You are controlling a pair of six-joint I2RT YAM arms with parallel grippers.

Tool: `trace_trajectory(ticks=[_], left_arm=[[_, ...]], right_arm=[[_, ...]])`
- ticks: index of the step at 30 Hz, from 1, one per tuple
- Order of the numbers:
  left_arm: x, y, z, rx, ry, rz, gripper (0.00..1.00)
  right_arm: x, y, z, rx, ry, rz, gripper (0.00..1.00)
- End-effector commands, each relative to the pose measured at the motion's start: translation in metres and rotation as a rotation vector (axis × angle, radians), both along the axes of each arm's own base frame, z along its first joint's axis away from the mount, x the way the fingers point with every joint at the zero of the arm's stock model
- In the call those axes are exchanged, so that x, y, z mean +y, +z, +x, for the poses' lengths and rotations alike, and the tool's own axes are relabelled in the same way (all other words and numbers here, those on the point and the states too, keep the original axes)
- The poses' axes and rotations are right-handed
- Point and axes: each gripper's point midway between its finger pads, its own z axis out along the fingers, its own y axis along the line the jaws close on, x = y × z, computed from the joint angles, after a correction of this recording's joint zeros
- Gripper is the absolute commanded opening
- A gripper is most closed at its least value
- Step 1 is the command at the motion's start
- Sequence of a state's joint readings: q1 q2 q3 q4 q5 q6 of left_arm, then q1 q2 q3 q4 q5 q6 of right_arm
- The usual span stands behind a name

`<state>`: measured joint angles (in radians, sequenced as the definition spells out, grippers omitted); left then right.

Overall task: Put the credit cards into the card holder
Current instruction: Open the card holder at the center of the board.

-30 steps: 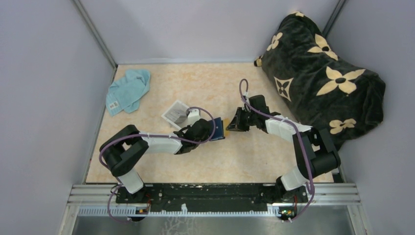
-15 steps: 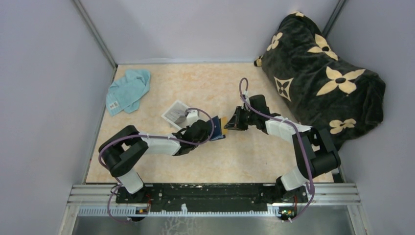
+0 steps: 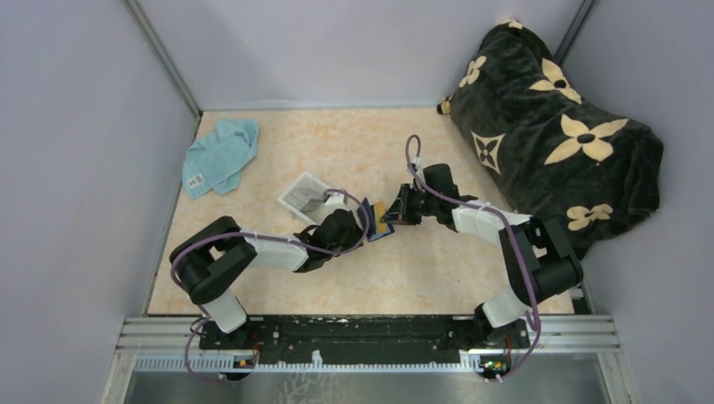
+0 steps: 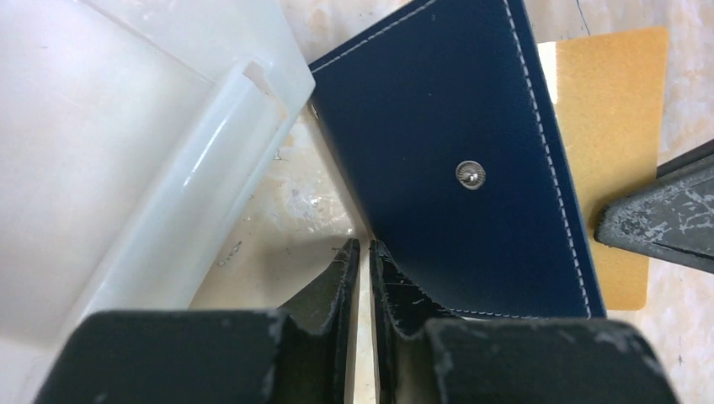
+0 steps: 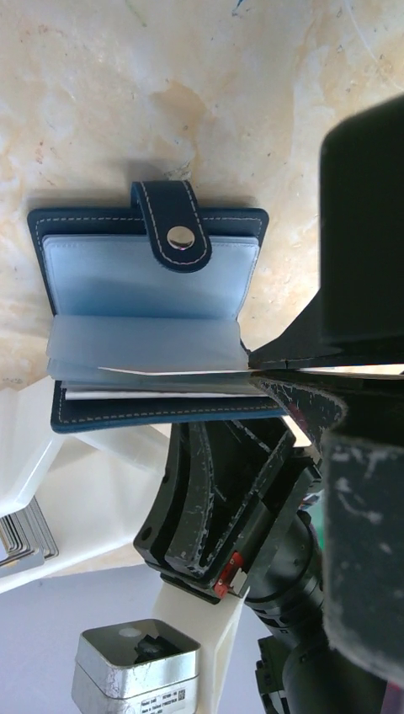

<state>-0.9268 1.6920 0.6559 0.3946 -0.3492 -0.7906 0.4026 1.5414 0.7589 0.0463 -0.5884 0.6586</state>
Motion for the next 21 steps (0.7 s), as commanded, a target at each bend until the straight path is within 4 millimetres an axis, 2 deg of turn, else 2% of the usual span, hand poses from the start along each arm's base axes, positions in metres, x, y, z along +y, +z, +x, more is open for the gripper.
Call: trace_trajectory(ticks=[1,5,13,21], left_arm=[[0.014,-0.041,-0.033,0.114,-0.109,0.105,0.16],[0.007,-0.039,-0.033,0.103,-0.135,0.079,0.17],[-0.021,-0.034,-0.029,0.060,-0.235,0.014,0.23],[-0.036,-0.036,-0.027,0.046,-0.295,-0.006,0.25]], right_arm=[[0.011,0.012,0.006,-0.060,0.022,0.032,0.00],[0.009,0.010,0.003,-0.059,0.029,0.011,0.00],[-0.003,0.006,-0.003,-0.072,0.031,-0.063,0.00],[-0.012,-0.003,-0.004,-0.064,0.021,-0.127,0.00]])
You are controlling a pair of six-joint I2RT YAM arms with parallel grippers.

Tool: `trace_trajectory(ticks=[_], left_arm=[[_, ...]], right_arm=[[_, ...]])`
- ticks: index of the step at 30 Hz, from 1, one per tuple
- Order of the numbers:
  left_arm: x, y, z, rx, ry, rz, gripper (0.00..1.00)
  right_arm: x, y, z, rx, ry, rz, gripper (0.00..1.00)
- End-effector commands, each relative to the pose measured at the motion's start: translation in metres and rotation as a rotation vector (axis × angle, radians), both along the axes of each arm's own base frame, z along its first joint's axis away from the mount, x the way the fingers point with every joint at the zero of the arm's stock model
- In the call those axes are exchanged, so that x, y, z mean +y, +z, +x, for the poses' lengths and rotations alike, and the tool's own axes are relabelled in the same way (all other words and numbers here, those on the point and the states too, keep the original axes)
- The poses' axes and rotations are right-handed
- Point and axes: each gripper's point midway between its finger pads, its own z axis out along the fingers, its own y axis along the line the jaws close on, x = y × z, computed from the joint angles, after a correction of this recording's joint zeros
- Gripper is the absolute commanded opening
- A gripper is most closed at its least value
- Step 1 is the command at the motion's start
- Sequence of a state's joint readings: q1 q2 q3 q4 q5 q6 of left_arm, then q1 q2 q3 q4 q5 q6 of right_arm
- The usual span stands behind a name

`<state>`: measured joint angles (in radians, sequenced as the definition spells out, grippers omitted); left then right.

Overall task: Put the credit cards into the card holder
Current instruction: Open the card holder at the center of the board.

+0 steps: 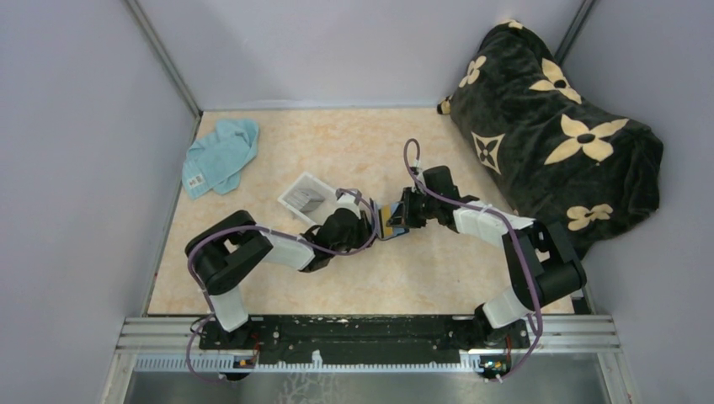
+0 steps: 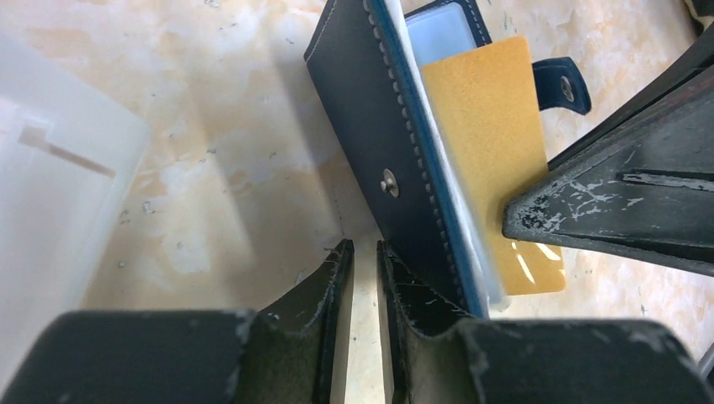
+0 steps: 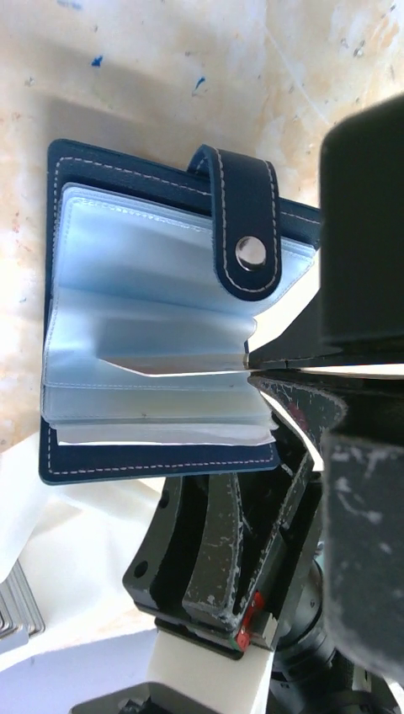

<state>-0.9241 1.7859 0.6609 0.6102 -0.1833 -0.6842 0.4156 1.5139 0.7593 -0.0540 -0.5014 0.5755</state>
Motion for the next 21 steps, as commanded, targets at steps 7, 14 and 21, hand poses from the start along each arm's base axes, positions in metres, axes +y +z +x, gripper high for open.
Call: trace_trajectory(ticks=[7,14,21], left_arm=[[-0.006,-0.050,-0.029,0.109,-0.154,0.084,0.26],[-0.021,-0.062,-0.028,0.133,-0.199,0.067,0.26],[-0.035,-0.066,-0.024,0.138,-0.236,0.037,0.27]], right_arm=[[0.001,0.010,0.003,-0.054,0.032,-0.021,0.00],[-0.001,0.017,0.005,-0.083,0.038,-0.090,0.00],[-0.006,0.021,0.006,-0.110,0.042,-0.180,0.00]])
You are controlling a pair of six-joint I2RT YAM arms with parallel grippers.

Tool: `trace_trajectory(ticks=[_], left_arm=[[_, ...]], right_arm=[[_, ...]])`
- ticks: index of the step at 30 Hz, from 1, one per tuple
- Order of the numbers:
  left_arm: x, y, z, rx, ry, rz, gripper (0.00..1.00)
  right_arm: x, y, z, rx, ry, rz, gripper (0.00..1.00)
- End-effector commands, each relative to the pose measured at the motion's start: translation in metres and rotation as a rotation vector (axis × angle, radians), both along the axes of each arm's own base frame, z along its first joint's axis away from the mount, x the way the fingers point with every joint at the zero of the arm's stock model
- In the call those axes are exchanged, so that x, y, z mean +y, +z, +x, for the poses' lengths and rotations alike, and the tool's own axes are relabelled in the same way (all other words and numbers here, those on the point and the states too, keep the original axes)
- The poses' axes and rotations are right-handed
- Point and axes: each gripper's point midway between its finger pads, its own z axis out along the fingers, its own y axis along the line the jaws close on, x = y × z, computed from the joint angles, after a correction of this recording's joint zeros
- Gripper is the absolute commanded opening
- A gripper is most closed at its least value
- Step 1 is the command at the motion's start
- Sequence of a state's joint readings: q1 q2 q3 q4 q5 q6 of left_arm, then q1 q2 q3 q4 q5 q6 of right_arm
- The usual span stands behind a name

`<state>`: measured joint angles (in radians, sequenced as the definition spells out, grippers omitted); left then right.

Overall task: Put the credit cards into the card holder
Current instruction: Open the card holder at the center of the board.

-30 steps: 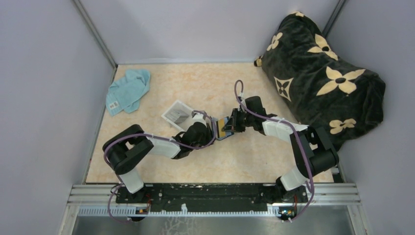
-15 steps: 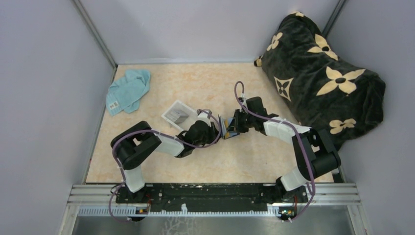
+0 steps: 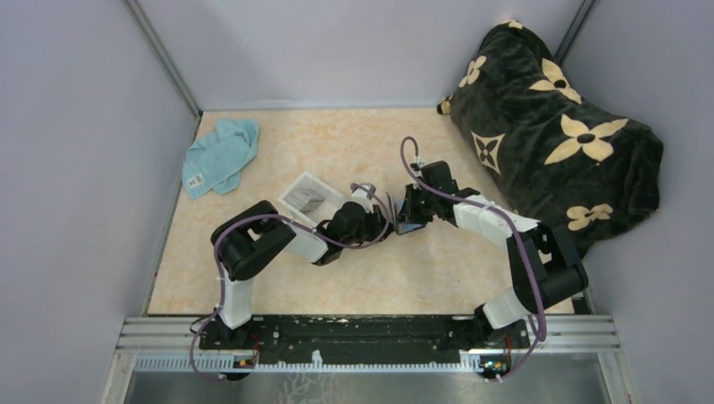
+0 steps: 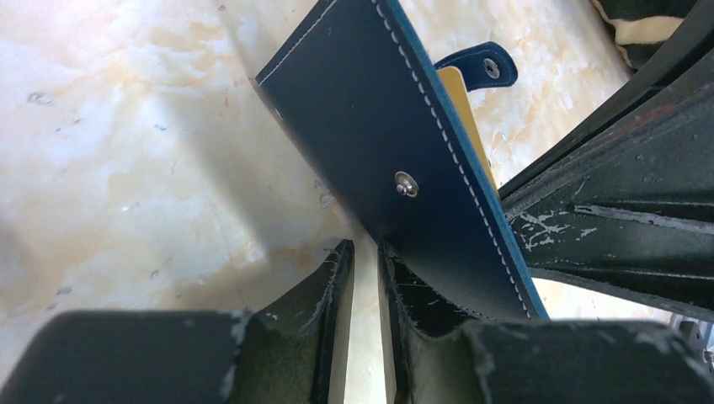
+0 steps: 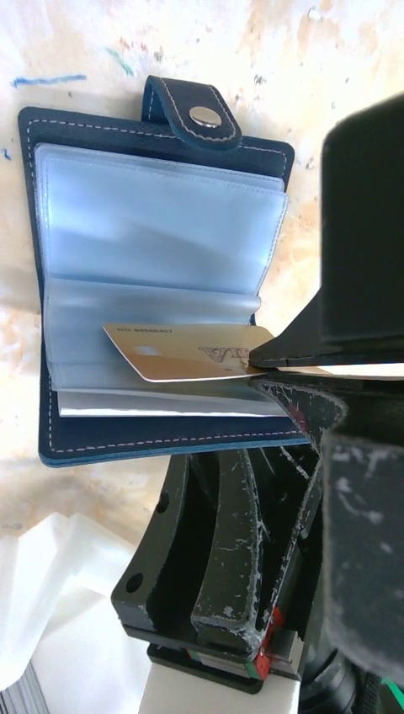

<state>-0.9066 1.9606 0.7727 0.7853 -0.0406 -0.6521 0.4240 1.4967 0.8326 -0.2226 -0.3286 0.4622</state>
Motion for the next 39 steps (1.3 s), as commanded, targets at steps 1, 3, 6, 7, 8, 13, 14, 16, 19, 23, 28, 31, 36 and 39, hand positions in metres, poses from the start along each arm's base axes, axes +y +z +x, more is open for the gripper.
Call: trace_trajectory(ticks=[1,3,6,7,8,13,14,16,19,23,28,31,36,39], left_arm=[[0.010,-0.067,-0.039,0.161,-0.122,0.152,0.27],[0.010,-0.071,-0.041,0.170,-0.128,0.150,0.28],[0.013,-0.079,-0.046,0.200,-0.131,0.152,0.29],[0.014,-0.082,-0.048,0.214,-0.131,0.152,0.30],[0.016,-0.086,-0.051,0.231,-0.128,0.160,0.30],[0.028,-0.102,-0.063,0.325,-0.119,0.220,0.30],[0.034,-0.103,-0.068,0.343,-0.107,0.227,0.30],[0.048,-0.101,-0.073,0.365,-0.060,0.227,0.30],[0.070,-0.098,-0.083,0.413,0.015,0.243,0.30],[0.096,-0.093,-0.098,0.471,0.099,0.286,0.32],[0.112,-0.078,-0.104,0.467,0.164,0.342,0.33],[0.116,-0.062,-0.105,0.442,0.185,0.371,0.34],[0.108,-0.018,-0.089,0.340,0.236,0.324,0.33],[0.103,0.004,-0.071,0.260,0.275,0.295,0.33]], right_arm=[[0.019,0.024,-0.004,-0.055,0.078,-0.003,0.00],[0.020,0.024,-0.005,-0.064,0.086,-0.031,0.00],[0.026,0.022,-0.008,-0.072,0.104,-0.071,0.00],[0.029,0.021,-0.009,-0.075,0.111,-0.086,0.00],[0.030,0.019,-0.010,-0.076,0.116,-0.104,0.00],[0.037,0.002,-0.015,-0.067,0.134,-0.193,0.00],[0.036,-0.003,-0.016,-0.064,0.133,-0.212,0.00],[0.035,-0.010,-0.016,-0.058,0.128,-0.241,0.00],[0.034,-0.020,-0.016,-0.053,0.117,-0.265,0.00],[0.034,-0.032,-0.017,-0.041,0.111,-0.294,0.00],[0.036,-0.050,-0.021,-0.015,0.121,-0.329,0.00],[0.038,-0.055,-0.023,-0.012,0.127,-0.338,0.00],[0.038,-0.049,-0.021,-0.025,0.121,-0.338,0.00],[0.036,-0.039,-0.020,-0.043,0.115,-0.345,0.00]])
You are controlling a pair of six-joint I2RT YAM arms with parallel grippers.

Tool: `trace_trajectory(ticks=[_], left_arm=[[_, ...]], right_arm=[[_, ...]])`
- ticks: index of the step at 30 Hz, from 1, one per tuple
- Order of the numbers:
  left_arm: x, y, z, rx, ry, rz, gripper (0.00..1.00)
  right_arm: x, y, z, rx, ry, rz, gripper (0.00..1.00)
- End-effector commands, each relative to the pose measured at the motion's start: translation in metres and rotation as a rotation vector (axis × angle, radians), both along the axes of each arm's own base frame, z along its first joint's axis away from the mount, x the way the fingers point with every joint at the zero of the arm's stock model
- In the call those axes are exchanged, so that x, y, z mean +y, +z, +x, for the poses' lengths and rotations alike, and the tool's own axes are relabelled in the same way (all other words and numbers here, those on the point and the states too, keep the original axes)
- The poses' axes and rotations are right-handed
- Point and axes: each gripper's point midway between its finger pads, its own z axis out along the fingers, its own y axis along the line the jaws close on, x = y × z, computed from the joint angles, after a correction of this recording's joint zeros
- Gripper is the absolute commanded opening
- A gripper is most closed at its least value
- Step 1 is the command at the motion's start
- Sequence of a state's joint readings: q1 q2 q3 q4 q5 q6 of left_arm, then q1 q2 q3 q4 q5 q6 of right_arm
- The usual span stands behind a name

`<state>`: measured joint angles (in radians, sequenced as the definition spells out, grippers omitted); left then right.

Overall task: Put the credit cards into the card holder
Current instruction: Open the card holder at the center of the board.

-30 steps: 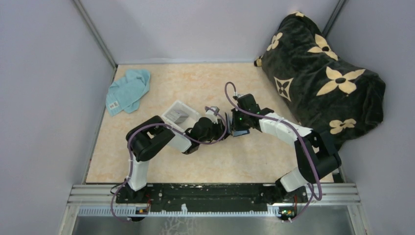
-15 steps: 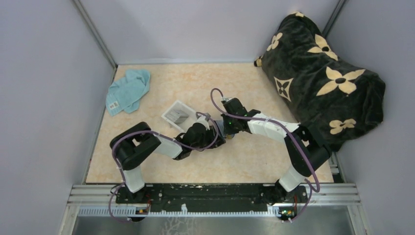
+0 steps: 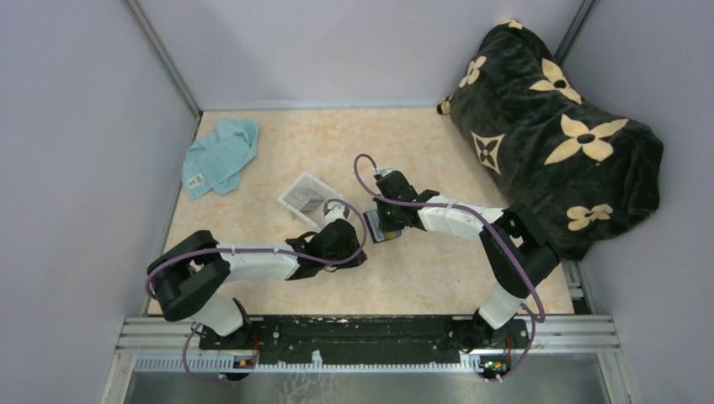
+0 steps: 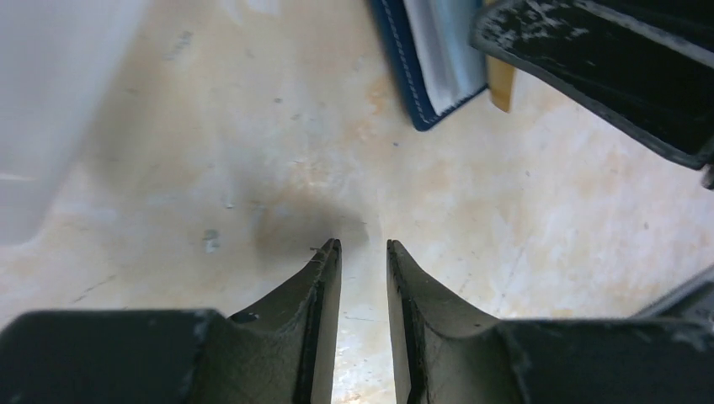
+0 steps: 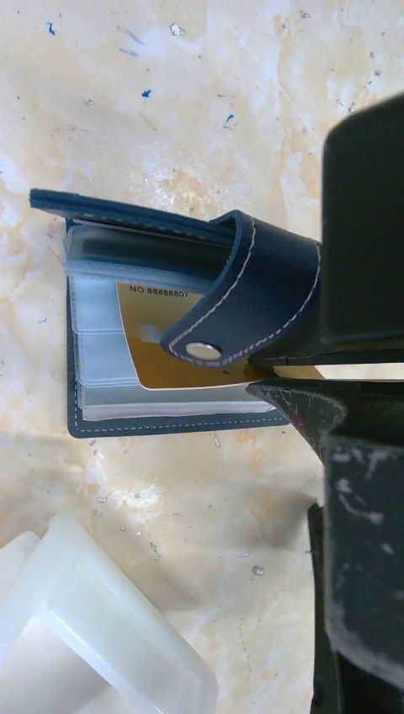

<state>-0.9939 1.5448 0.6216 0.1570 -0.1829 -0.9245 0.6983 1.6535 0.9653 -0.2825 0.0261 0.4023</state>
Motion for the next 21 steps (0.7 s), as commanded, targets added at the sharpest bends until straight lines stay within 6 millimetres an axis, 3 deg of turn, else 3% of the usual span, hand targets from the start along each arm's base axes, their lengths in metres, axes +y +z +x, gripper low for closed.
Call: trace_trajectory(ticks=[1,6,11,14,21], left_arm=[[0.020,0.010,0.016,-0.070,0.075,0.120,0.33],[-0.004,0.044,0.040,-0.172,0.082,0.057,0.34],[-0.034,0.065,0.061,-0.240,0.046,0.031,0.35],[-0.044,0.064,0.069,-0.249,0.035,0.043,0.35],[-0.048,0.037,0.074,-0.215,0.048,0.081,0.33]], right_arm=[[-0.005,-0.007,-0.013,0.057,-0.005,-0.041,0.00],[-0.006,0.013,-0.010,0.022,-0.014,-0.028,0.00],[-0.010,0.021,-0.009,0.008,-0.026,-0.031,0.00],[-0.013,0.021,-0.008,0.011,-0.032,-0.032,0.00],[-0.021,0.020,-0.005,0.015,-0.052,-0.030,0.00]])
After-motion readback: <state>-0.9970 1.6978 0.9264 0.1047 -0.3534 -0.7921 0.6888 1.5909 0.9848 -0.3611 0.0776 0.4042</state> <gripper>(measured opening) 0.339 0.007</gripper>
